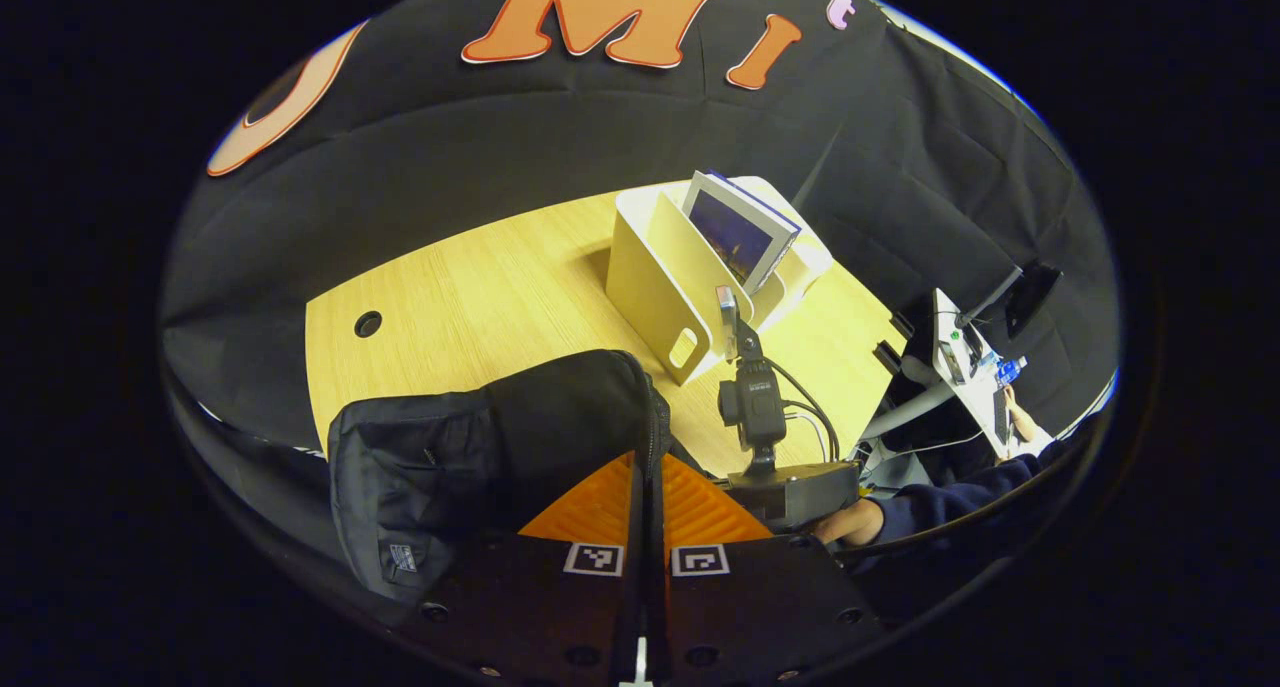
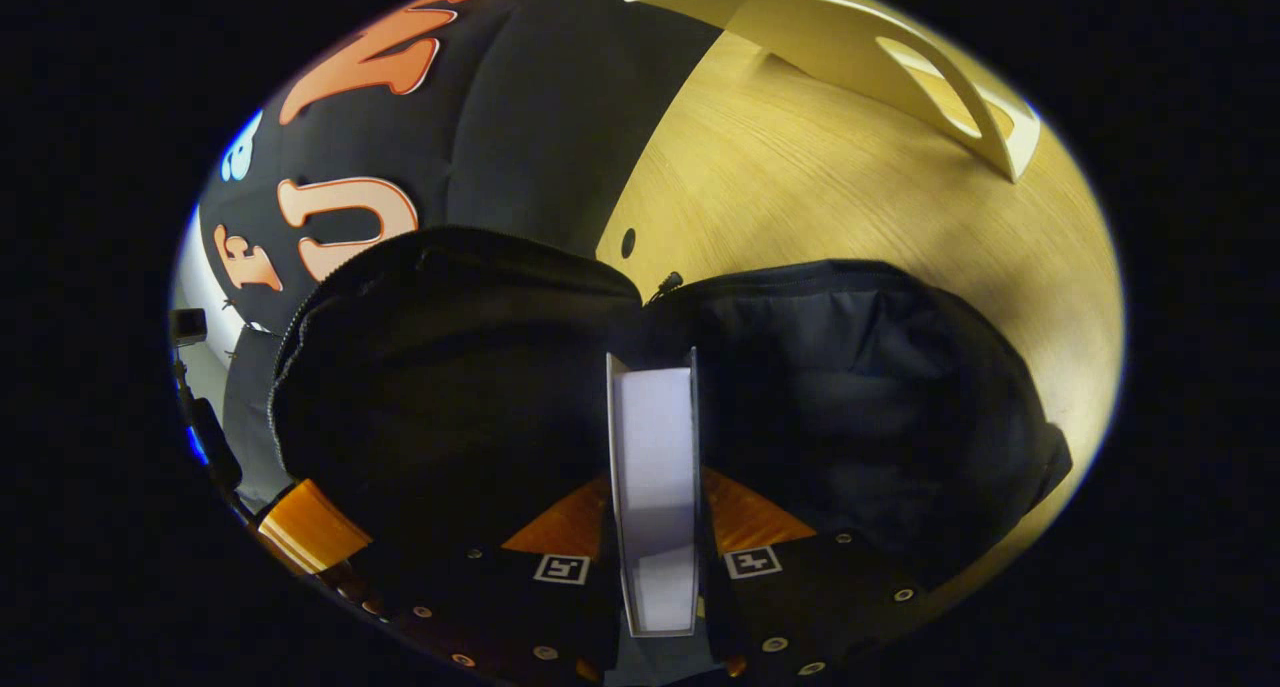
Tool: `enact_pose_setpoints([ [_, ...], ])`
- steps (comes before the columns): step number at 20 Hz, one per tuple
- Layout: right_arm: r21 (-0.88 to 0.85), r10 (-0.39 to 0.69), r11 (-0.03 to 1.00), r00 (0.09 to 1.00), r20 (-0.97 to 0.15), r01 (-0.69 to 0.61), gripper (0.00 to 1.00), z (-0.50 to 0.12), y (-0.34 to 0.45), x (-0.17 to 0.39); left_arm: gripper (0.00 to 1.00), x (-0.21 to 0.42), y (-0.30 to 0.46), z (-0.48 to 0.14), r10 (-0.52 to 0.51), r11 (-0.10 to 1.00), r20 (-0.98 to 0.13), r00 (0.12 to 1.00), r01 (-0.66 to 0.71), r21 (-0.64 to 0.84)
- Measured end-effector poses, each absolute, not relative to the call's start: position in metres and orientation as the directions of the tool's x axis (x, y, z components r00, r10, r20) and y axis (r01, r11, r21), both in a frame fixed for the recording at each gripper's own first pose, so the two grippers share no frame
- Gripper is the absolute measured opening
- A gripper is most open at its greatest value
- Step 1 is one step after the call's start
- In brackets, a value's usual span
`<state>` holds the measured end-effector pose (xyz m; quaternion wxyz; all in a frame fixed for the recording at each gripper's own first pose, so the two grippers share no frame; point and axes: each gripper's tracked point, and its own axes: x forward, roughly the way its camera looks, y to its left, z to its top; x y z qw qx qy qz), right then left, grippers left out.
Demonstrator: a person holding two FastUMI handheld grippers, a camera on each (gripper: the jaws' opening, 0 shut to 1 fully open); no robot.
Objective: Open the schoolbag, grab two books from the bookshelf and put them into the schoolbag.
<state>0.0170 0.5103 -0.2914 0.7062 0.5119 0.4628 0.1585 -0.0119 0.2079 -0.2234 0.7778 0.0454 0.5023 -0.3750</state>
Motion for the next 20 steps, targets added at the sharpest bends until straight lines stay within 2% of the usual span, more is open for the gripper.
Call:
enact_pose_setpoints([
  [1,0.846,0.694,0.466,0.486,-0.531,0.259,0.36,-0.297,0.504,0.010,0.04,-0.008,0.213,-0.225,-0.528,0.726,-0.820,0.222,0.620,-0.299],
  [2,0.821,0.690,0.510,0.449,-0.568,0.256,0.28,-0.300,0.494,0.003,0.04,-0.004,0.217,-0.226,-0.522,0.735,-0.822,0.229,0.610,-0.297],
  [3,0.786,0.672,0.566,0.412,-0.615,0.249,0.54,-0.305,0.482,-0.005,0.04,-0.003,0.220,-0.227,-0.517,0.740,-0.824,0.232,0.604,-0.295],
  [4,0.765,0.663,0.602,0.391,-0.639,0.228,0.68,-0.303,0.468,-0.012,0.04,-0.002,0.222,-0.228,-0.516,0.745,-0.825,0.232,0.597,-0.297],
  [6,0.737,0.644,0.649,0.378,-0.665,0.190,0.80,-0.290,0.444,-0.016,0.04,-0.001,0.220,-0.232,-0.506,0.752,-0.828,0.240,0.592,-0.288],
  [13,0.580,0.514,0.812,0.387,-0.765,0.067,0.90,-0.243,0.329,-0.015,0.04,-0.008,0.212,-0.244,-0.463,0.772,-0.850,0.251,0.585,-0.248],
  [15,0.496,0.446,0.868,0.398,-0.802,0.027,0.97,-0.229,0.293,-0.005,0.04,-0.010,0.210,-0.248,-0.453,0.784,-0.855,0.253,0.569,-0.248],
  [20,0.336,0.326,0.941,0.413,-0.850,-0.052,0.98,-0.188,0.221,0.027,0.04,-0.007,0.210,-0.251,-0.428,0.823,-0.863,0.268,0.511,-0.249],
])
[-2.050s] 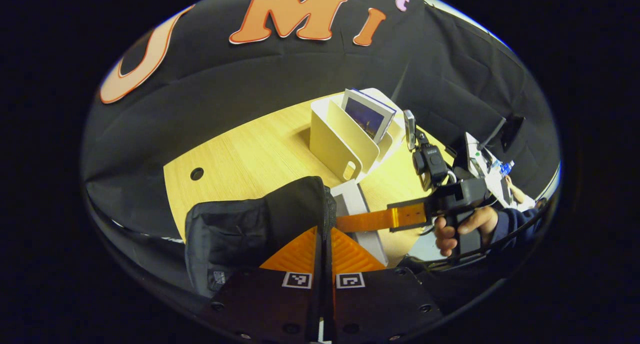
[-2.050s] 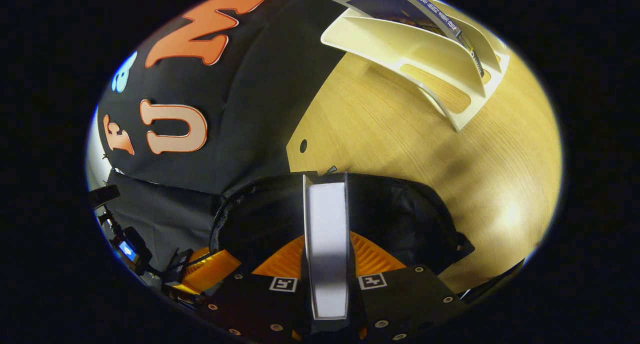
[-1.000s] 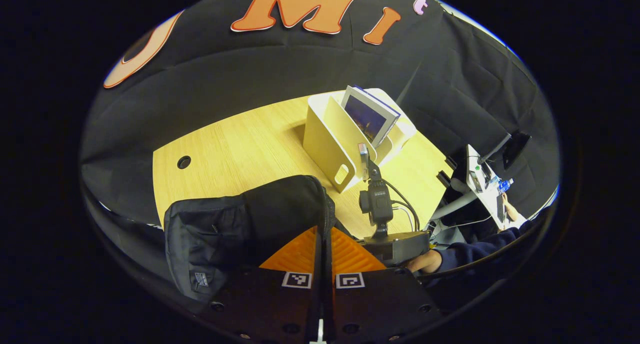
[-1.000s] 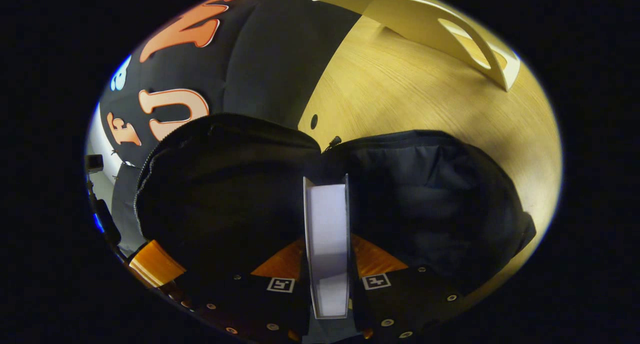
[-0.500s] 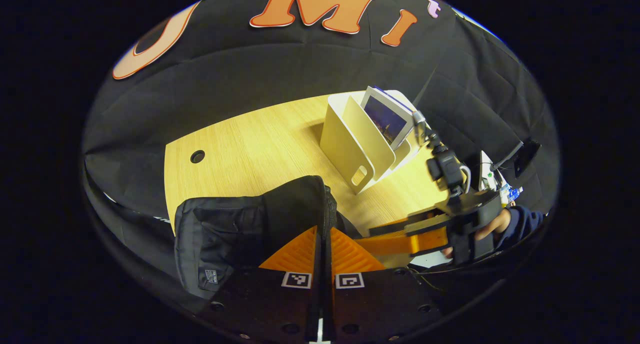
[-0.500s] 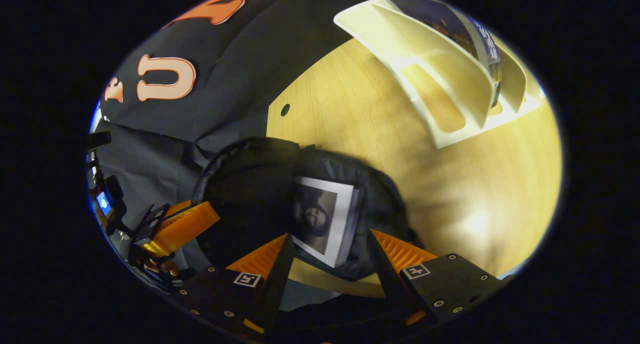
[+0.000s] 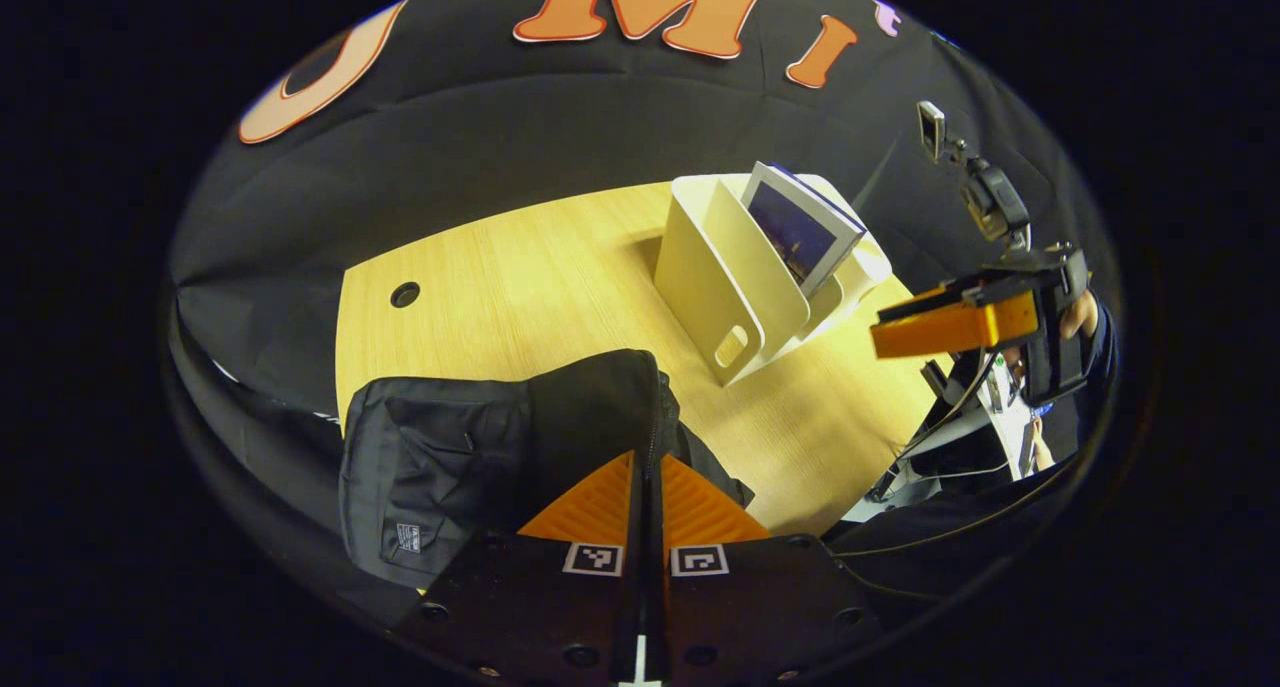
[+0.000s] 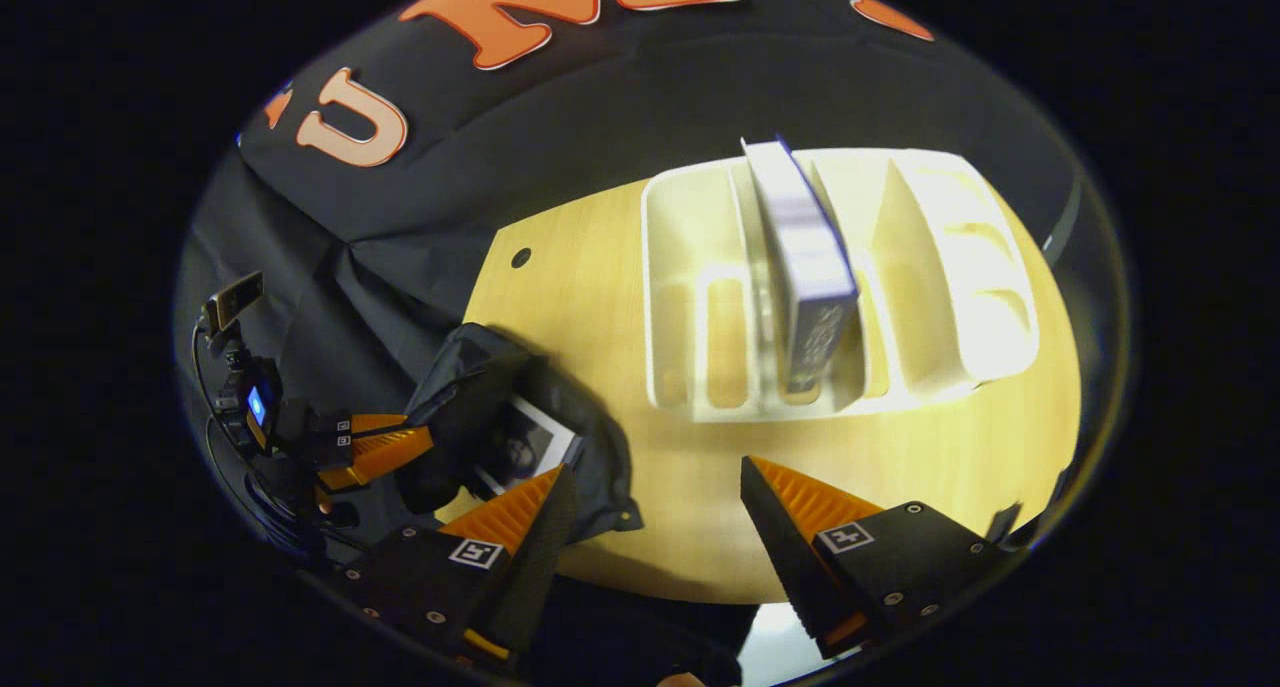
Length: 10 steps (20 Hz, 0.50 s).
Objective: Open the schoolbag, grab two books from the bookshelf and put them into the schoolbag.
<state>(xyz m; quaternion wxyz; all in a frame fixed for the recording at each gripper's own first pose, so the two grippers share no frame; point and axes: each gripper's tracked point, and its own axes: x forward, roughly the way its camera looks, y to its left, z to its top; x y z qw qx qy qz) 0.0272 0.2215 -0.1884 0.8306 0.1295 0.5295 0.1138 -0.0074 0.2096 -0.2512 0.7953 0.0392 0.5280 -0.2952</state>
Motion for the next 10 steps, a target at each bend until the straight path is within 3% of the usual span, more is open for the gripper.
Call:
enact_pose_setpoints([
  [6,0.188,0.221,0.975,0.443,-0.869,-0.117,0.98,-0.159,0.168,0.107,0.04,-0.008,0.216,-0.253,-0.393,0.864,-0.873,0.287,0.441,-0.244],
  [10,0.147,0.201,0.976,0.410,-0.890,-0.159,0.98,-0.164,0.167,0.150,0.04,-0.009,0.219,-0.253,-0.363,0.888,-0.880,0.306,0.399,-0.228],
])
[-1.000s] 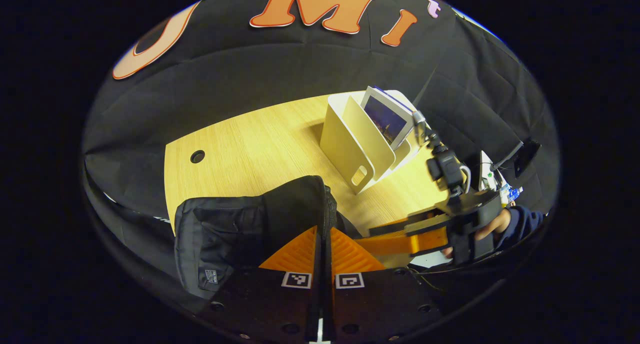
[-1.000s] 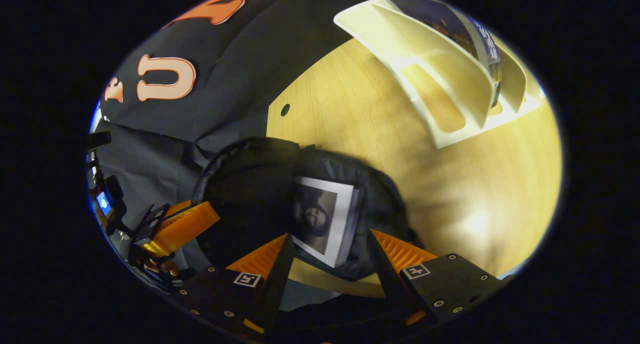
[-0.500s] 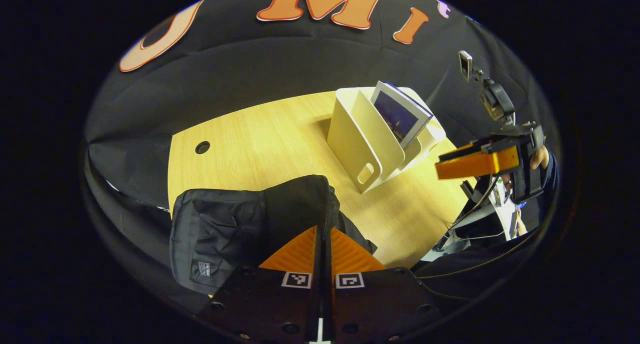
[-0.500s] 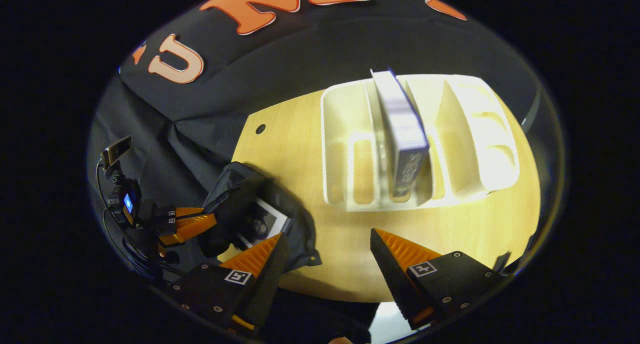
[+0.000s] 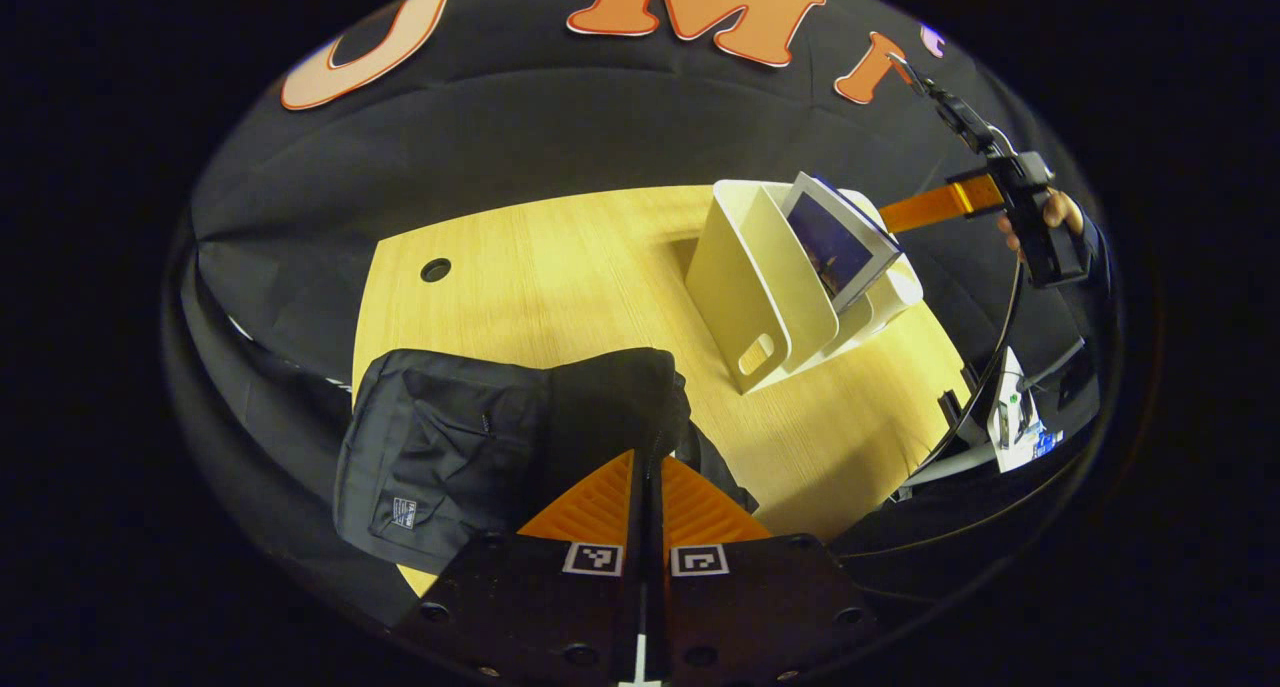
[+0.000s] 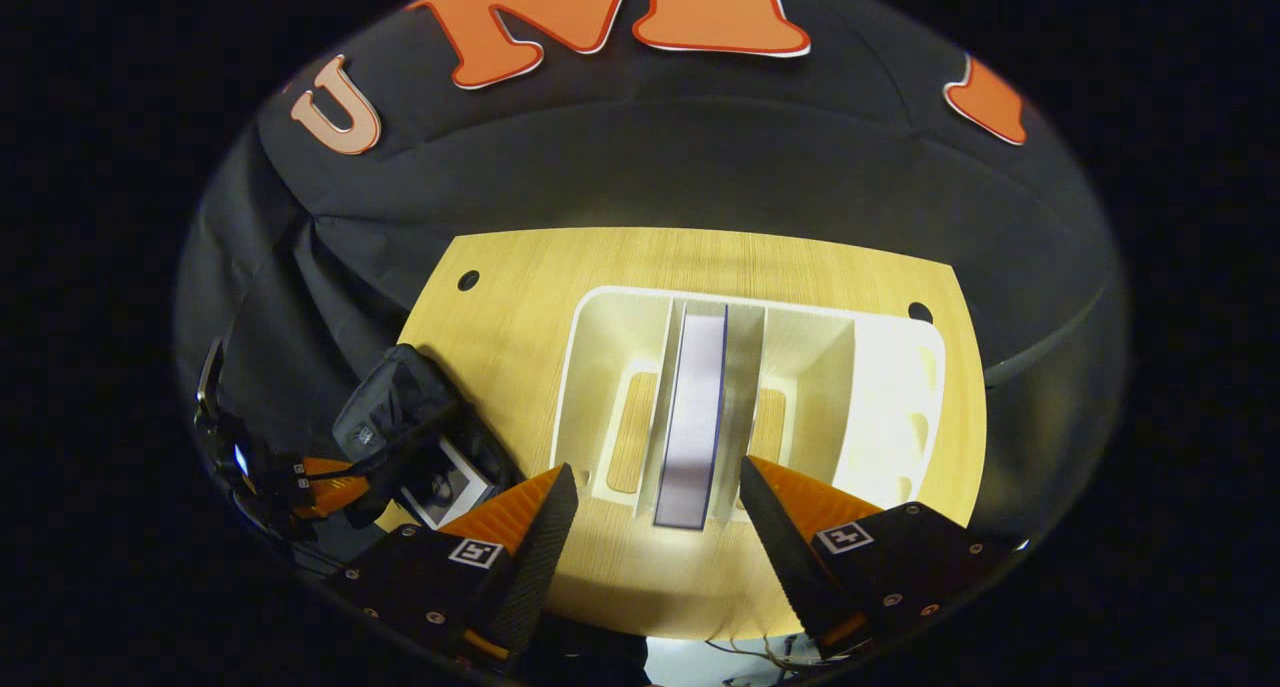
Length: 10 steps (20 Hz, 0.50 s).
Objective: Open the schoolbag, grab two books from the bookshelf and put them into the schoolbag.
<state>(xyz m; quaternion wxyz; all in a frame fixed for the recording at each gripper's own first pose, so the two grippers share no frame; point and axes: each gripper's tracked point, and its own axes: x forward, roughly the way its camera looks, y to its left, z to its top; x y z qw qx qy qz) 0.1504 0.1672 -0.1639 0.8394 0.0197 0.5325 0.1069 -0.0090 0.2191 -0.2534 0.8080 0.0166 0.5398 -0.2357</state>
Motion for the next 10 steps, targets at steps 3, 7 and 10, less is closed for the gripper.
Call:
enact_pose_setpoints([
  [3,0.132,0.185,0.977,0.352,-0.917,-0.169,0.97,-0.188,0.171,0.168,0.04,-0.011,0.220,-0.255,-0.347,0.903,-0.885,0.310,0.364,-0.227],
  [7,0.107,0.156,0.978,0.284,-0.946,-0.181,0.90,-0.218,0.172,0.180,0.04,-0.013,0.219,-0.256,-0.327,0.918,-0.892,0.312,0.330,-0.221],
  [10,0.109,0.143,0.983,0.248,-0.958,-0.145,0.72,-0.233,0.172,0.185,0.04,-0.015,0.219,-0.256,-0.321,0.924,-0.894,0.311,0.309,-0.225],
])
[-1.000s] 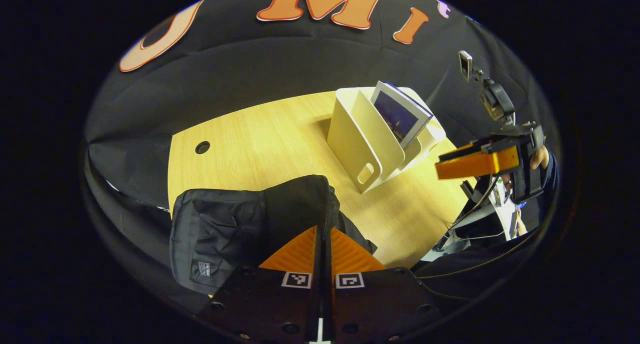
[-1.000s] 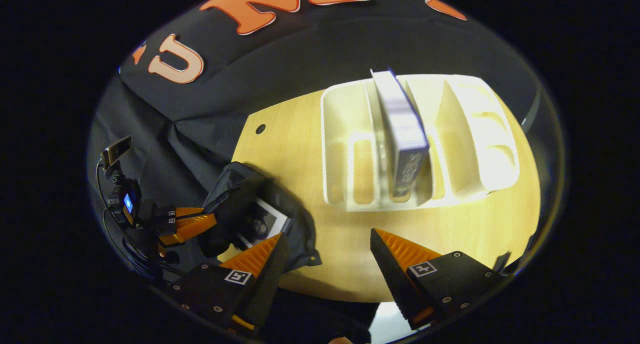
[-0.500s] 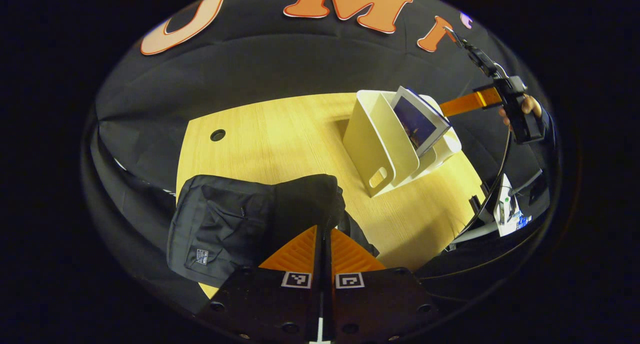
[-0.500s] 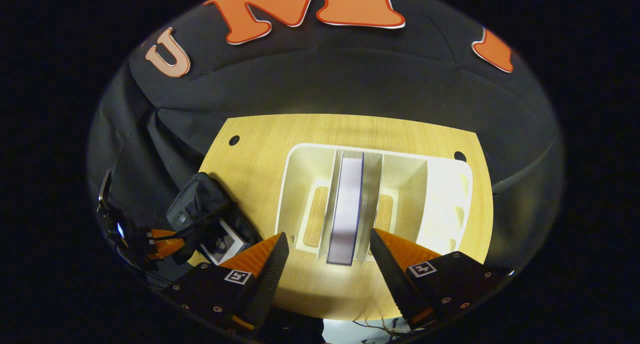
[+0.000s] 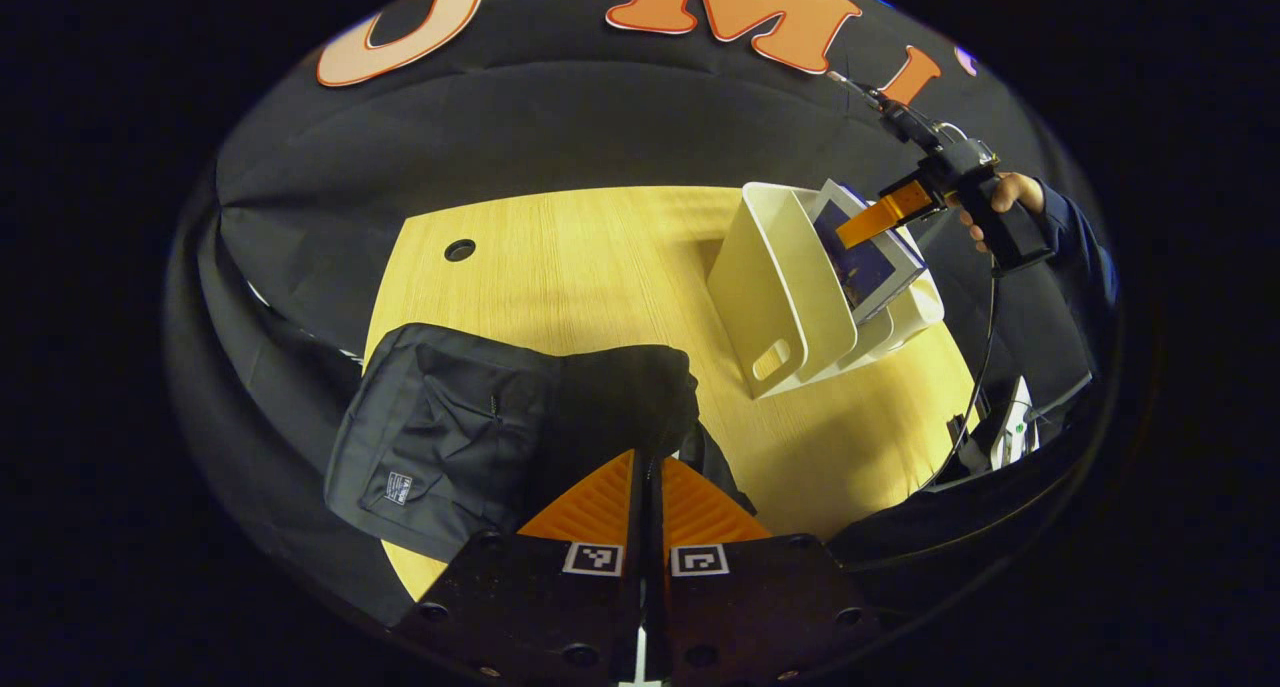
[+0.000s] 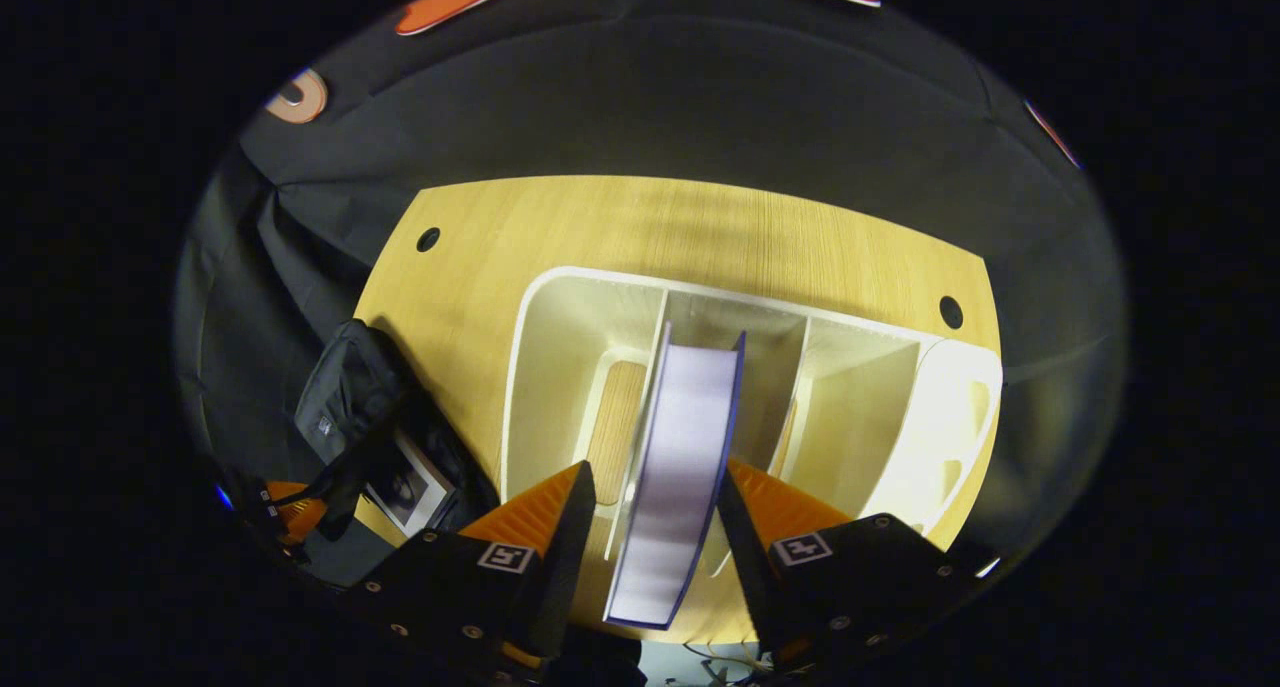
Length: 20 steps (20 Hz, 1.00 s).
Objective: Open the schoolbag, grab two books from the bookshelf and put them into the schoolbag.
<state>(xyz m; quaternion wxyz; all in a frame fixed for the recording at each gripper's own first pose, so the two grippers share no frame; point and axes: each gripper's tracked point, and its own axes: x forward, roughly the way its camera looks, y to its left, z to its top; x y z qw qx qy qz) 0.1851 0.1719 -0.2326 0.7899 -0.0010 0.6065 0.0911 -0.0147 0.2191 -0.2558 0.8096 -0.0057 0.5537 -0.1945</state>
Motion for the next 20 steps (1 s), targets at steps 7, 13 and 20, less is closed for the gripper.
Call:
enact_pose_setpoints([
  [7,0.075,0.079,0.997,0.259,-0.963,-0.027,0.43,-0.224,0.145,0.185,0.04,-0.013,0.219,-0.256,-0.331,0.921,-0.891,0.312,0.315,-0.231],
  [13,0.105,0.089,0.994,0.341,-0.936,0.029,0.33,-0.173,0.134,0.156,0.04,-0.013,0.220,-0.253,-0.365,0.899,-0.878,0.311,0.363,-0.245],
  [20,0.115,0.056,0.987,0.435,-0.899,0.109,0.33,-0.120,0.128,0.109,0.04,-0.016,0.226,-0.250,-0.425,0.862,-0.853,0.301,0.423,-0.280],
])
